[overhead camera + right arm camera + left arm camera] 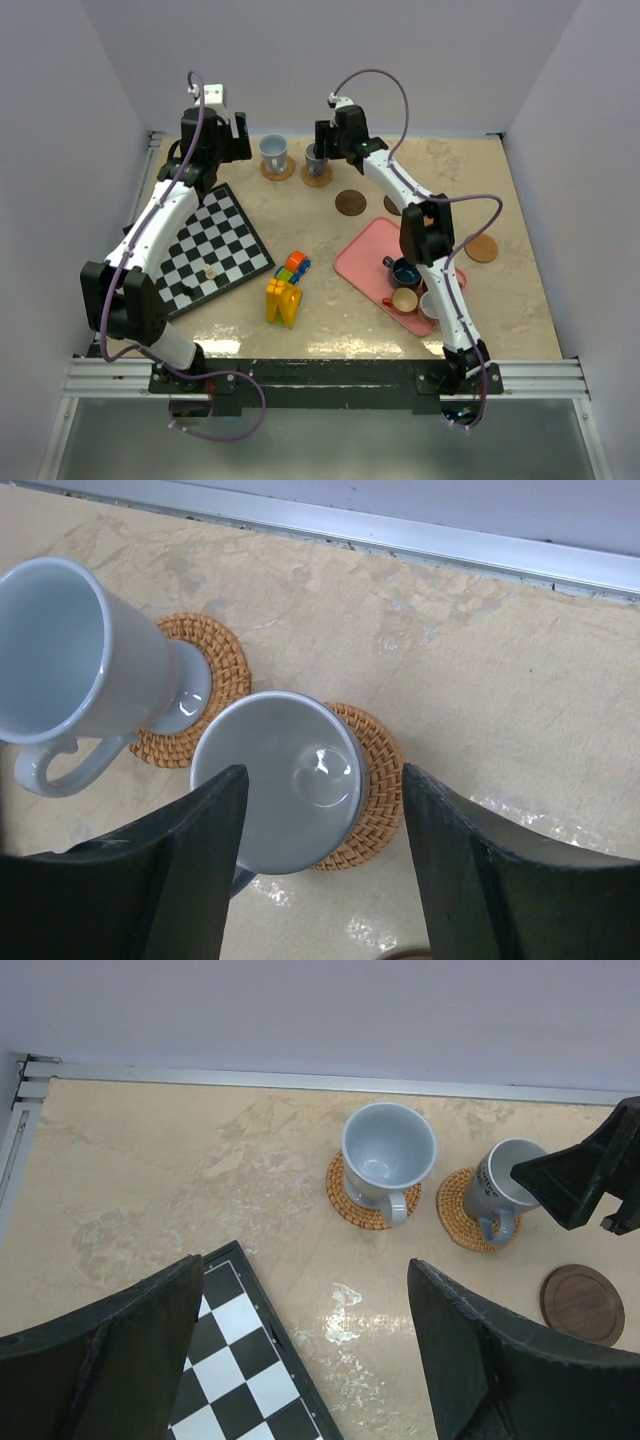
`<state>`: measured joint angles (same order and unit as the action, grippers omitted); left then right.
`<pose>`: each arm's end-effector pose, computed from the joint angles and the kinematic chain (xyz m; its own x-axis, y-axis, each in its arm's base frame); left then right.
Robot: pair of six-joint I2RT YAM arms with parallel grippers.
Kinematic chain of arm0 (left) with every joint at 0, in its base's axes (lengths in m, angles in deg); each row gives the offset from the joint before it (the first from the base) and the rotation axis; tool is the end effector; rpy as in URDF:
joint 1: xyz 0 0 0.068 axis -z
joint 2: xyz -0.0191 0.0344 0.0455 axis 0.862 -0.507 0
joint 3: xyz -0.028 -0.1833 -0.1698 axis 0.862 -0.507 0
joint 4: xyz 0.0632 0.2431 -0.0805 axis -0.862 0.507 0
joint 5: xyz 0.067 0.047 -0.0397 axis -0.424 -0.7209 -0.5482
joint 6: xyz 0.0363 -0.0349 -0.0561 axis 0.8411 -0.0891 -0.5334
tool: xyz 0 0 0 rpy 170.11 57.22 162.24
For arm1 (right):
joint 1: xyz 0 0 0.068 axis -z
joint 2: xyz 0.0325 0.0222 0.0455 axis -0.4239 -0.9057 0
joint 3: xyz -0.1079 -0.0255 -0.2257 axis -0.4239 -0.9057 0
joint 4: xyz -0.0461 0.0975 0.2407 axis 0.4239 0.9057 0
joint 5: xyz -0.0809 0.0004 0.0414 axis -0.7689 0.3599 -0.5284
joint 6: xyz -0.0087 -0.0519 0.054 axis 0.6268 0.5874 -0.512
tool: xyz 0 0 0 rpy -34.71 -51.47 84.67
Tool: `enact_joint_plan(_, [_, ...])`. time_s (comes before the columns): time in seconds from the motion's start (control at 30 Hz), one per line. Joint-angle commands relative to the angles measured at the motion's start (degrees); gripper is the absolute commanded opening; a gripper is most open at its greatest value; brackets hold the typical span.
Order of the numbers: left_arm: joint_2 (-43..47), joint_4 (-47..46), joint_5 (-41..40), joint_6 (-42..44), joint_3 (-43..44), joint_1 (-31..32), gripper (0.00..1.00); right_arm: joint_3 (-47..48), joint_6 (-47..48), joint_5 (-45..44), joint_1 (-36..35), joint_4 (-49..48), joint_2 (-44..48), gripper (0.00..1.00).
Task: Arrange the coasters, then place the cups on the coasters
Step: Place the cup on the coaster.
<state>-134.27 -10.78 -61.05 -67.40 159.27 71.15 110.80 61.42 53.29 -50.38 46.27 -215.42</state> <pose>0.3932 -0.0689 0.3356 -0.3492 -0.1280 -0.9282 -0.0421 0.9918 -0.1210 0.5385 0.2549 0.2000 -0.5353 0.0334 -0.8440 -0.3043 0.9245 0.2296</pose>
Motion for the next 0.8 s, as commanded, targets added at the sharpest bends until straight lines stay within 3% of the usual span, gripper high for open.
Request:
enact_joint_plan(0.0, [2.7,-2.0,0.4,-1.3,-0.2,-0.7,0.87,-0.7,-0.7,4.0,0.6,-4.1,6.0,0.7])
enact_joint_plan(0.17, [3.1,-2.2,0.5,-1.3,-0.3,-0.7,0.87,-5.0,-1.7,5.6,1.3,-8.4,12.0,0.85])
enact_joint_plan(0.3, [3.7,-2.4,0.4,-1.3,-0.6,-0.7,0.87,-11.4,-2.7,4.9,2.0,-12.2,19.3,0.87])
enact_joint_plan(0.63, [6.7,-3.3,-1.1,-2.0,-3.9,-0.7,0.87,-41.4,-5.0,0.9,2.4,-13.9,43.5,0.85])
enact_joint_plan(0.77, [7.4,-2.9,-0.7,-2.6,-5.4,-0.7,0.87,-53.0,-6.6,1.7,2.1,-9.9,49.1,0.76])
